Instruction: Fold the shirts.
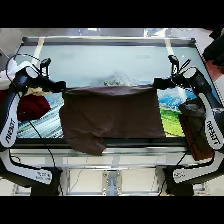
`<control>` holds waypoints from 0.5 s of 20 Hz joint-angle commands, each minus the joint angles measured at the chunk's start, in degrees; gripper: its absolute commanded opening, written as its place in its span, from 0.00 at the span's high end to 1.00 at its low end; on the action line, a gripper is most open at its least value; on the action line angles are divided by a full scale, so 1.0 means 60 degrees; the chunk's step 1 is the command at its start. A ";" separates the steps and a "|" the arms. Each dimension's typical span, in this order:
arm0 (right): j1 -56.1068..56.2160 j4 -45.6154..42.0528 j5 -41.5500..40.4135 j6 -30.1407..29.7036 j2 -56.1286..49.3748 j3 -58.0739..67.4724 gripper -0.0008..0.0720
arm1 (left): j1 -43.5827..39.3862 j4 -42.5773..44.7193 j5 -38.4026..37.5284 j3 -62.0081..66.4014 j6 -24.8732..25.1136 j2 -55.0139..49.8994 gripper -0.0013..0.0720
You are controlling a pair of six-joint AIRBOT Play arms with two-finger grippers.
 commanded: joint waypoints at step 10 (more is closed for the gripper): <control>0.0026 -0.1260 0.0368 0.0244 -0.0142 -0.1880 0.98 | -0.0127 0.0714 -0.1464 -0.0780 -0.0069 -0.0066 0.97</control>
